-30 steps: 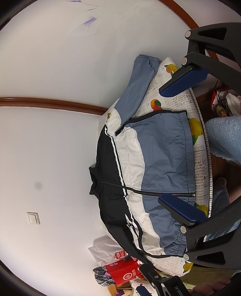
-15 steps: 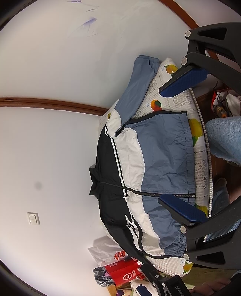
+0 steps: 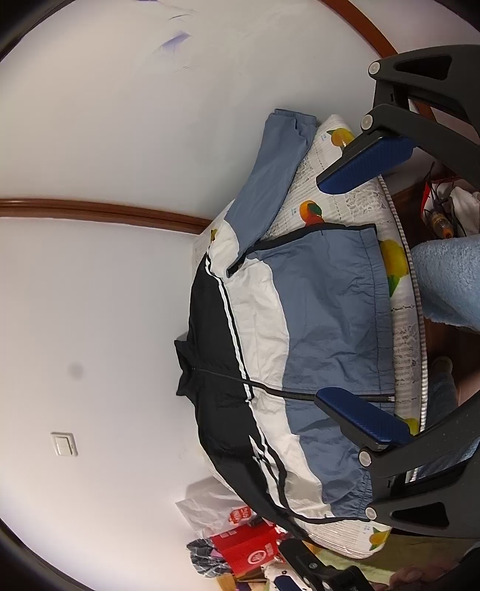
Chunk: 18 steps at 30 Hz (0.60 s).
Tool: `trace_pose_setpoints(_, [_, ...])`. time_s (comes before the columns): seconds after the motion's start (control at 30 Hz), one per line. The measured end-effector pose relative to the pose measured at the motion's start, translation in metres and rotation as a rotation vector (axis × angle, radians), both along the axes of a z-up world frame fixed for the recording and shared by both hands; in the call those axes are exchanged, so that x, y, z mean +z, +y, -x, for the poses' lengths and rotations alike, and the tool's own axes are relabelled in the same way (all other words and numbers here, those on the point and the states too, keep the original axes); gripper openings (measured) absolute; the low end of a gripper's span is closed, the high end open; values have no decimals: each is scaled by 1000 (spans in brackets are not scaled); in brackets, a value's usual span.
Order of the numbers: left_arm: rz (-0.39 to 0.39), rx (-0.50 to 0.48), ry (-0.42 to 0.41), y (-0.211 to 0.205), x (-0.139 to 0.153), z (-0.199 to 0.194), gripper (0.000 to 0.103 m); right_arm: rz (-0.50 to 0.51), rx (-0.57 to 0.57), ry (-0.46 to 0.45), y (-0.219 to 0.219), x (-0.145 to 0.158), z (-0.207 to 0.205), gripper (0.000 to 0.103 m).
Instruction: Fold large clothes
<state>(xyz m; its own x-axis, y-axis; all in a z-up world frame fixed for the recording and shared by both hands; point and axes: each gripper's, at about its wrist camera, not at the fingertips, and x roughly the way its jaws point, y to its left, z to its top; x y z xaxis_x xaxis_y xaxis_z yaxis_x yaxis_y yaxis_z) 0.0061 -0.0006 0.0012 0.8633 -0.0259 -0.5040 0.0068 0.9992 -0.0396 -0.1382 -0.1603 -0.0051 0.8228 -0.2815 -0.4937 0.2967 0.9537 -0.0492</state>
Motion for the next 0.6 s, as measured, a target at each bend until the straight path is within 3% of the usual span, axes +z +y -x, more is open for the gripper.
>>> trace_pose_setpoints(0.33, [19,44,47,23,1,-30,103,-1,30,8,-9,12,-35,103])
trace_pose_setpoints(0.6, [21,80,153,56,-21,-67,103,43,43,49,-13,0,-80,103])
